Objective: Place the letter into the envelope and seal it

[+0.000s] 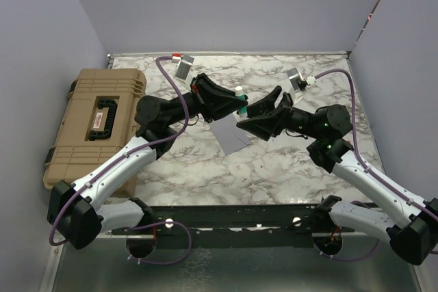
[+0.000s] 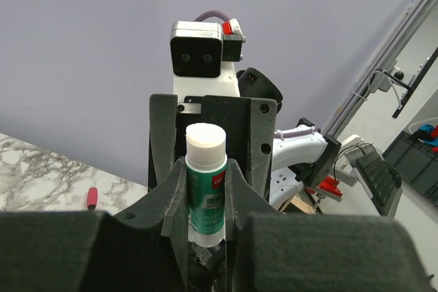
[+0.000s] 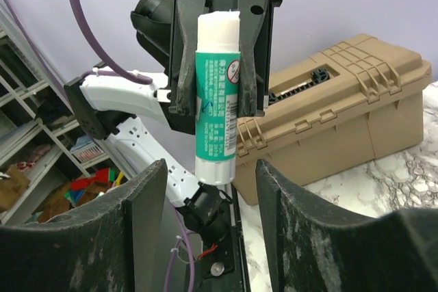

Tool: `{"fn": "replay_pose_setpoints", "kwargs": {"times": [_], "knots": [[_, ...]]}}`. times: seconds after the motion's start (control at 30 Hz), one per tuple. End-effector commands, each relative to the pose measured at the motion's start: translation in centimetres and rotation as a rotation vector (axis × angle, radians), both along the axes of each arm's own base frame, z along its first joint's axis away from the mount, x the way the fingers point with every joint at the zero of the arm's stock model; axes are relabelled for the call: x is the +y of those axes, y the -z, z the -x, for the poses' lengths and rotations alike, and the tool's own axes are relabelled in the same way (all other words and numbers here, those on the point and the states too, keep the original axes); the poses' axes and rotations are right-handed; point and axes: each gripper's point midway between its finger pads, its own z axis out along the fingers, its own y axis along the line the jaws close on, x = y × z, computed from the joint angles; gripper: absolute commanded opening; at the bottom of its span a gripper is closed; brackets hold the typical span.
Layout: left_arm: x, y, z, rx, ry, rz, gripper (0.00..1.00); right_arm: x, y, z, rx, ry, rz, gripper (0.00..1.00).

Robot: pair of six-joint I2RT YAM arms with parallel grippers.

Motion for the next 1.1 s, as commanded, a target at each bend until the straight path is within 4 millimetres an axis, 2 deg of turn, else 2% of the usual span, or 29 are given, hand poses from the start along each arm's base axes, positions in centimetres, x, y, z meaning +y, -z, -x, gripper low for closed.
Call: {"fn": "replay_pose_setpoints", "kwargs": {"times": [0.0,0.23,0.37,0.53,0.63,0.73,0.87,1.07], "knots": [[0.3,-0.4,0.2,-0.015,-0.004,0.026,0.0,0.0,-1.9,0.3,-0.033,-0.016,-0.043,0.56],[0.6,-0.7,0.2,-0.022,-0.019,0.046,0.0,0.2,-1.9,-0.4,-0.019,-0.004,-0.034,0.37],[0.5,-0.4,0.2,-0.023,-0.017,0.042,0.0,0.5,-1.6,-1.1,-0.011,0.014,-0.027,0.3],[0.5,-0.1,-0.2,-0.018,-0.034,0.043,0.0,1.1,-0.9,-2.9,0.005,0.065,0.013,0.04],[0.6,0.0,-0.7,-0.006,-0.061,0.051,0.0,1.2,-0.1,-4.4,-0.012,0.133,0.07,0.01],[0.7,0.8,-2.3,0.026,-0.139,0.051,0.0,1.0,1.5,-6.9,-0.035,0.25,0.178,0.01],[0.8,2.8,-5.5,0.086,-0.287,0.001,0.0,0.3,4.2,-10.5,-0.078,0.408,0.346,0.01],[1.6,4.6,-10.2,0.186,-0.505,-0.044,0.0,0.0,6.9,-15.3,-0.235,0.684,0.621,0.01]]}}
